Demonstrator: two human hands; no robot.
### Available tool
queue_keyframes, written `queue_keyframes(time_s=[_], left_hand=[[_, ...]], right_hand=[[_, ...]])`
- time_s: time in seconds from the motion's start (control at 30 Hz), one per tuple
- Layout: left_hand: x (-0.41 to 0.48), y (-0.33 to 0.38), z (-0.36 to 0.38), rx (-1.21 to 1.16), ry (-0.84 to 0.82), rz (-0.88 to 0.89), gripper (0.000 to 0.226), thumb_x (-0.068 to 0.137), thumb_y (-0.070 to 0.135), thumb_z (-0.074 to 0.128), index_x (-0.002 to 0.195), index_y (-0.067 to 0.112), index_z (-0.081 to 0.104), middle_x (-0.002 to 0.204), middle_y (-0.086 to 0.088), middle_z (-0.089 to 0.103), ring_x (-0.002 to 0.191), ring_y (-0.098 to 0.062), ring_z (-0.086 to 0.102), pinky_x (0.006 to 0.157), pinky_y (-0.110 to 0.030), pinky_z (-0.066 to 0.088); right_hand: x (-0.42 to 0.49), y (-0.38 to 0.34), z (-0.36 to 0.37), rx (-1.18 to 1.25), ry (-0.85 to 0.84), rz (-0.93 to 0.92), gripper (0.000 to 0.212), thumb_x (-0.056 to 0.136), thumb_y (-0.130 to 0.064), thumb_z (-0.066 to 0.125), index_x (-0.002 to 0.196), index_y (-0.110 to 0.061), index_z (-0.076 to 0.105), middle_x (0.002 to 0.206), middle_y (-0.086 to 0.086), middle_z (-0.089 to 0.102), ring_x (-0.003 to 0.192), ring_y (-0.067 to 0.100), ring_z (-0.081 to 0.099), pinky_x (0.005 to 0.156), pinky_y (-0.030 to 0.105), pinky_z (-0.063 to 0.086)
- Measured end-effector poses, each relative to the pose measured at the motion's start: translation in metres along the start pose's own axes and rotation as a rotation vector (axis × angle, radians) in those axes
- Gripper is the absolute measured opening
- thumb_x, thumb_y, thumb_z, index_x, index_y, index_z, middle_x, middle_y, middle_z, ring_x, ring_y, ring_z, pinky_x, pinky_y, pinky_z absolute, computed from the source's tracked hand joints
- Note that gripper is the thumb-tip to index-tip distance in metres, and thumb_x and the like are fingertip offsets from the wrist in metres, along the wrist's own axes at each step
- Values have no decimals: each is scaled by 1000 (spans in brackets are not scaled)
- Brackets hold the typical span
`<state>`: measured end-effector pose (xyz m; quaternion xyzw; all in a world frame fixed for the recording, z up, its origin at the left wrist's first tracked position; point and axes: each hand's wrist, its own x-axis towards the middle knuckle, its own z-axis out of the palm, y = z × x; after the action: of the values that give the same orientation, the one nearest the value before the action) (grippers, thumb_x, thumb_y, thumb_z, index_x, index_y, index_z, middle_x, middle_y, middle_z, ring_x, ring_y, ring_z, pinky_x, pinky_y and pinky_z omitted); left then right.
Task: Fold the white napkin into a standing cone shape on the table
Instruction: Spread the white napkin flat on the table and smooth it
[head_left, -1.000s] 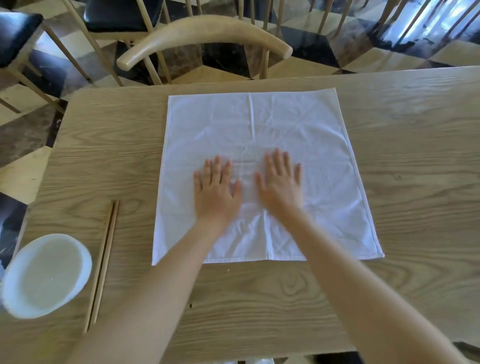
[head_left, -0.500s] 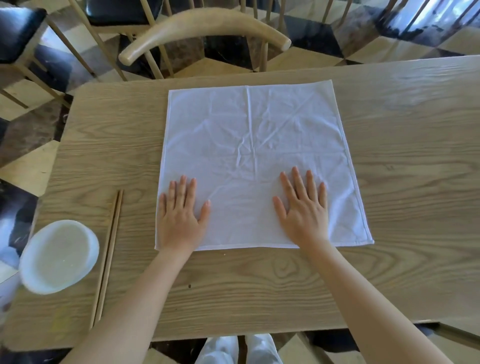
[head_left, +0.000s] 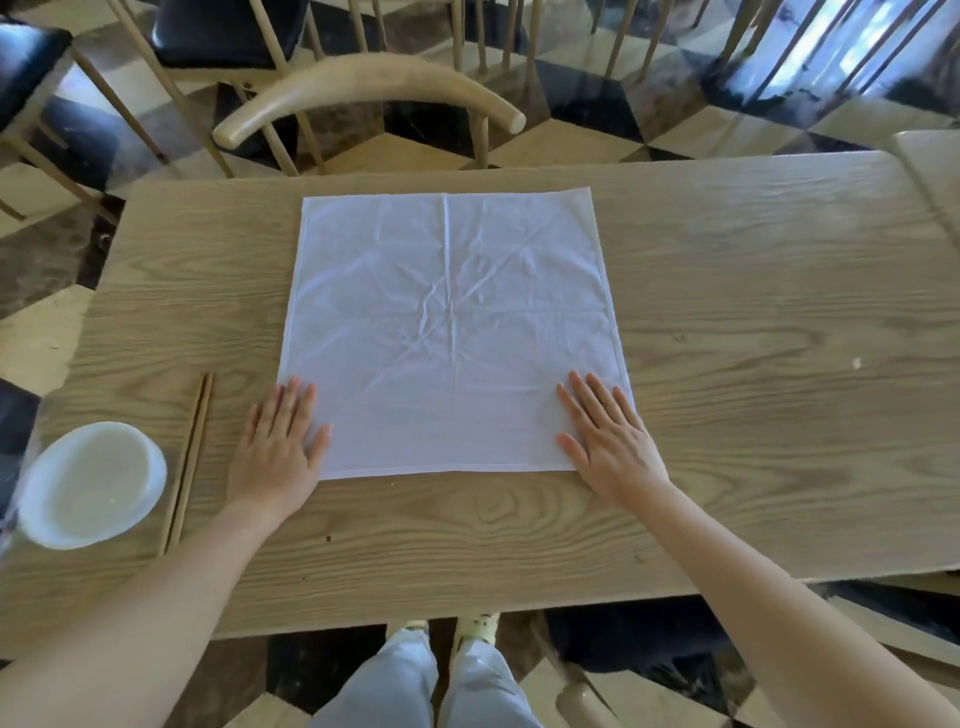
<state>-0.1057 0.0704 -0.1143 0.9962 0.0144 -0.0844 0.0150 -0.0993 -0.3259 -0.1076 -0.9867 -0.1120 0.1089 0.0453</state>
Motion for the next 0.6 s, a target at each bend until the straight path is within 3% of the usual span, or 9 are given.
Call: queue_keyframes(time_s=[0.17, 0.23, 0.3, 0.37, 0.43, 0.5, 0.6], left_hand=[[-6, -2, -10, 108, -125, -41, 62, 90, 50, -2, 143, 20, -17, 154, 0, -20, 139, -11, -21, 103, -26, -29], [-6, 10, -15, 142, -137, -84, 59, 95, 44, 3, 145, 15, -10, 156, -4, -14, 142, -16, -17, 107, -31, -25], [-5, 35, -21, 142, -107, -41, 57, 97, 38, 8, 148, 12, 2, 158, -7, -4, 144, -21, -10, 113, -37, -14], [-9, 74, -25, 35, -75, 119, 64, 92, 41, 9, 147, 11, 17, 157, -9, 9, 145, -24, 2, 114, -40, -8], [-14, 121, -29, -94, -115, 310, 77, 81, 49, 3, 146, 12, 21, 156, -9, 14, 145, -24, 7, 113, -37, -8], [-18, 164, -32, -135, -200, 456, 79, 79, 56, 5, 148, 16, 11, 157, -6, 6, 145, -21, 2, 113, -33, -10], [-20, 209, -36, -258, -288, 549, 69, 93, 43, 40, 148, 15, 10, 158, -5, 10, 145, -18, 5, 116, -29, 1]], right_hand=[[-25, 32, -6, -65, -93, -79, 72, 93, -59, 4, 147, -15, 20, 155, 0, 19, 144, 15, 14, 116, 30, -1], [-32, 45, -14, -96, -101, -145, 73, 93, -59, 5, 145, -13, 27, 152, 2, 27, 140, 18, 26, 116, 30, 4], [-34, 51, -23, -135, -59, -215, 65, 98, -46, 10, 134, -6, 46, 141, 9, 47, 129, 22, 46, 114, 31, 20], [-35, 54, -23, -218, 38, -297, 50, 101, -19, 20, 117, 1, 62, 122, 17, 63, 111, 27, 63, 101, 34, 45], [-31, 53, -19, -357, 148, -400, 48, 92, 6, 22, 104, 5, 69, 106, 20, 70, 97, 29, 69, 83, 36, 57], [-25, 52, -21, -449, 178, -466, 35, 77, 10, 40, 93, 3, 70, 92, 18, 73, 82, 29, 71, 71, 35, 60], [-6, 42, -46, -359, -4, -421, 24, 47, -1, 69, 65, -11, 58, 58, 2, 62, 51, 21, 63, 45, 25, 48]])
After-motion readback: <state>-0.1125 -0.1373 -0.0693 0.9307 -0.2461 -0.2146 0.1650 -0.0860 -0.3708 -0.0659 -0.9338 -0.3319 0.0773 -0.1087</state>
